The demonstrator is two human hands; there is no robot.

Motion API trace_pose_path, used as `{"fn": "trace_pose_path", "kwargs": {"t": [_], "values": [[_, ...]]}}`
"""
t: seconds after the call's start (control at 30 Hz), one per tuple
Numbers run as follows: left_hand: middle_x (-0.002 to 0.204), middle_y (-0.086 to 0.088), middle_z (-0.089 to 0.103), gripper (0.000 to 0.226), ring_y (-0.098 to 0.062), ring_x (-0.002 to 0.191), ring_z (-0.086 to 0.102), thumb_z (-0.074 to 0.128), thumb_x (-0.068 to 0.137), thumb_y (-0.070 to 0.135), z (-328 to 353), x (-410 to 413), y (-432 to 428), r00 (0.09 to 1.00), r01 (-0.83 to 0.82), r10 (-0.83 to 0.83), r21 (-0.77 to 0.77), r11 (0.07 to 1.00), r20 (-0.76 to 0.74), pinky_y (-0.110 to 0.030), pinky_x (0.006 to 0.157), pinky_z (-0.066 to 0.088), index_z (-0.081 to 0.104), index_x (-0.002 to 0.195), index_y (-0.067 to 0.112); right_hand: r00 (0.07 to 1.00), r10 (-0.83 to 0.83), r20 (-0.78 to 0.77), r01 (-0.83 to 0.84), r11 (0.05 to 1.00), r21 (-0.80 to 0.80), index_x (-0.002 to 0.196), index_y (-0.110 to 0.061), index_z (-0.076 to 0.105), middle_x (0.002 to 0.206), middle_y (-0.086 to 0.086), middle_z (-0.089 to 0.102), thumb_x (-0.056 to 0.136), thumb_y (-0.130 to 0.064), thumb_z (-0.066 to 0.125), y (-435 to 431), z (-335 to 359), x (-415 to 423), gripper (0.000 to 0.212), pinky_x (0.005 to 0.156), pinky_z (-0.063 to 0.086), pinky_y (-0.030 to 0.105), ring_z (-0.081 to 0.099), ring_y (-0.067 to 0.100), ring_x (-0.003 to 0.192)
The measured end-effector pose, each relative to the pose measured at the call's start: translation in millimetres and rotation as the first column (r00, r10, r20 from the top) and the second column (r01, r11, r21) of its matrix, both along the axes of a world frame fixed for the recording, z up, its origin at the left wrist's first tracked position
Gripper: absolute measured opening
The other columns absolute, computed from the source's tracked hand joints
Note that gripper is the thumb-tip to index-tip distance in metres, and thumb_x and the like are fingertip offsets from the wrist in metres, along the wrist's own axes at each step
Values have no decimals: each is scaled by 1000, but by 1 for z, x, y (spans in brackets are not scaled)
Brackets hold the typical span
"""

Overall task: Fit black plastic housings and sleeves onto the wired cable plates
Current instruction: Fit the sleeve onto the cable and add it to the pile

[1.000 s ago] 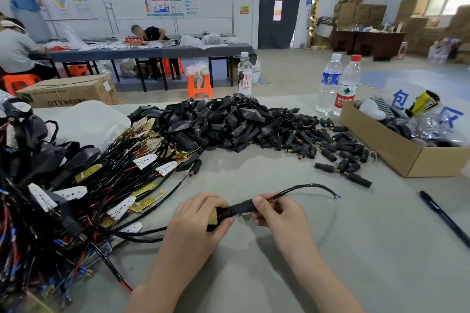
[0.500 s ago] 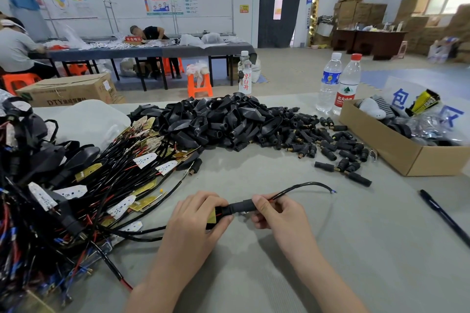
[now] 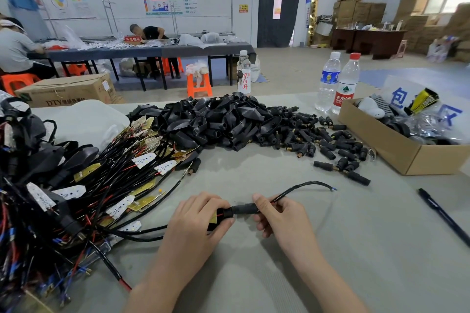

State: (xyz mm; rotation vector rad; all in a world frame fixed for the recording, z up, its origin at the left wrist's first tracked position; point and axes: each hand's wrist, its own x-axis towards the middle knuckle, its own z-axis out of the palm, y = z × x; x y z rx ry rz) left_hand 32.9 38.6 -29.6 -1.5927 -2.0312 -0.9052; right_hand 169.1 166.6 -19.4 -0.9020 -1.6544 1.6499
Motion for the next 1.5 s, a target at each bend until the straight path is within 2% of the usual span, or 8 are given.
{"fn": "trace_pose_path", "kwargs": {"t": [0.23, 0.47, 0.6, 0.8, 1.0, 1.23, 1.5], "values": [[98, 10, 64, 22, -15, 87, 62, 59, 86, 39, -3, 0, 1, 998, 20, -22, -32, 999, -53, -36, 75, 51, 69, 96, 23, 996, 16, 83, -22, 998, 67, 77, -15, 69, 60, 1, 69, 86, -47, 70, -1, -2, 2, 33, 46, 45, 20, 59, 8, 49], [98, 11, 64, 23, -13, 88, 61, 59, 86, 39, -5, -2, 1, 999, 15, -16, -24, 1000, -31, -34, 75, 51, 69, 98, 23, 997, 69, 38, -71, 995, 64, 76, -14, 70, 65, 4, 72, 89, -42, 69, -5, -1, -2, 31, 47, 47, 19, 63, 10, 51], [99, 13, 63, 23, -11, 87, 60, 59, 86, 40, -4, -2, 0, 1000, 15, -14, -10, 1000, 20, -35, 75, 52, 68, 100, 24, 993, 109, -36, -108, 994, 14, 74, -11, 69, 69, 9, 74, 97, -34, 59, -4, 0, -3, 34, 47, 49, 21, 65, 13, 54], [100, 18, 62, 23, -8, 89, 61, 58, 86, 42, -3, -1, -1, 996, 29, -28, -16, 999, 82, -33, 78, 50, 68, 99, 27, 990, 124, -70, -128, 991, -45, 71, -10, 69, 66, 9, 72, 97, -29, 59, -4, 2, -3, 34, 46, 49, 21, 64, 12, 53], [98, 17, 64, 19, -8, 87, 61, 63, 83, 36, -4, 0, 1, 999, 30, -29, -12, 999, 33, -26, 80, 45, 68, 97, 25, 988, 141, -63, -147, 984, -103, 83, -1, 66, 66, 10, 70, 98, -23, 59, -6, 1, -6, 28, 49, 53, 28, 63, 16, 54], [94, 17, 66, 26, -12, 86, 62, 55, 87, 44, -8, 2, 3, 999, 36, -34, -60, 998, 30, -27, 78, 43, 69, 102, 28, 987, 157, -36, -160, 983, -94, 77, -7, 71, 69, 9, 72, 94, -27, 65, -5, -2, -6, 26, 53, 53, 27, 66, 18, 60], [95, 16, 63, 25, -12, 87, 61, 51, 92, 47, -6, 3, 3, 999, -41, 39, -86, 995, -15, -32, 73, 49, 67, 104, 31, 999, 45, -22, -46, 997, -56, 73, -9, 71, 68, 9, 73, 94, -26, 66, -1, -4, -8, 28, 48, 50, 24, 66, 16, 56]]}}
